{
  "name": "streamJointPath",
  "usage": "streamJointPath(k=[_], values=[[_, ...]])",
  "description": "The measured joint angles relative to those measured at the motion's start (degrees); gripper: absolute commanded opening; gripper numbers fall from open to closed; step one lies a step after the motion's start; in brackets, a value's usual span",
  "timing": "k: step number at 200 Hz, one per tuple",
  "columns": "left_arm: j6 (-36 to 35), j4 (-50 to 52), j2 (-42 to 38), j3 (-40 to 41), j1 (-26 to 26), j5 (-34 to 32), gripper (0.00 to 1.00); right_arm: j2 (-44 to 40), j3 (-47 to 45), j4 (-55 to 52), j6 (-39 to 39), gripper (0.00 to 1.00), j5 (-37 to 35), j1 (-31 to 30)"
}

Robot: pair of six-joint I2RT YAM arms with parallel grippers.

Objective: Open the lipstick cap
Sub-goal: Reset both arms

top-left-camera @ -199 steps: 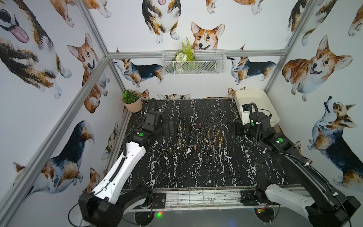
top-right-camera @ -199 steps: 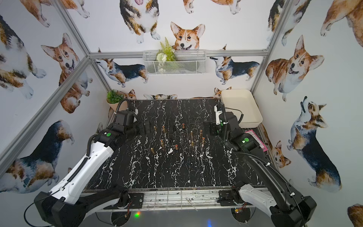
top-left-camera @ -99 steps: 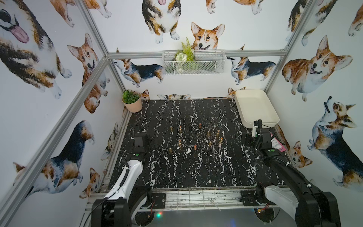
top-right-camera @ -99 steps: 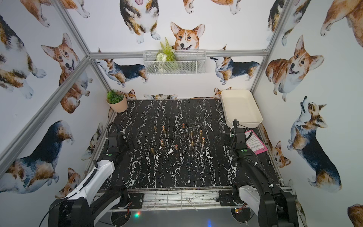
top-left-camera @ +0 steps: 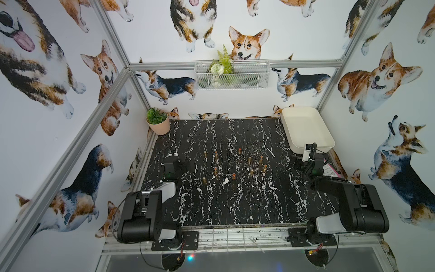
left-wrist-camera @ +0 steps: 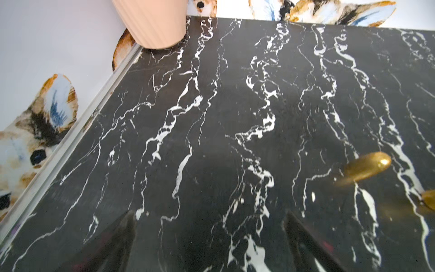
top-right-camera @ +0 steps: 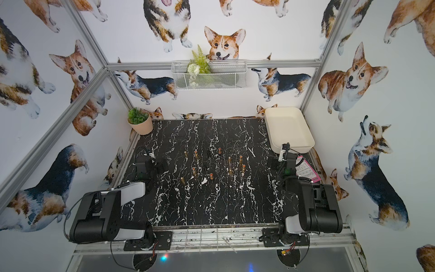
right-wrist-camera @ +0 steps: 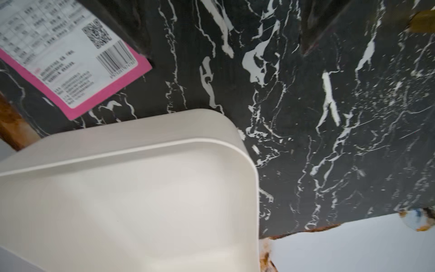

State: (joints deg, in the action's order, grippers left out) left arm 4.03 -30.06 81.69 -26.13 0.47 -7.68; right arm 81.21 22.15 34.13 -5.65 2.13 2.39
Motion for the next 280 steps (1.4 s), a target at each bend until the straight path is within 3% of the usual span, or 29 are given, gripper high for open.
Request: streamJointPath(k=[25, 50, 83, 280], values=[[-0.5, -7.5, 3.6, 0.7, -0.5, 2.8, 1.0, 2.1, -5.6, 7.6, 0.0, 1.0, 0.8, 0.2], [-2.6, -13.1, 7.6, 2.8, -3.9, 3.3, 1.0, 2.1, -3.2, 9.1, 0.0, 1.0, 0.9, 0.1], [-3.6, -16.9, 8.2, 3.5, -4.2, 2.7, 1.0, 2.2, -2.7, 9.8, 0.0, 1.0, 1.0, -0.2], [-4.4, -19.3, 8.2, 3.6, -4.2, 2.8, 1.0, 2.1, -3.1, 10.1, 2.4, 1.0, 2.3, -1.4]])
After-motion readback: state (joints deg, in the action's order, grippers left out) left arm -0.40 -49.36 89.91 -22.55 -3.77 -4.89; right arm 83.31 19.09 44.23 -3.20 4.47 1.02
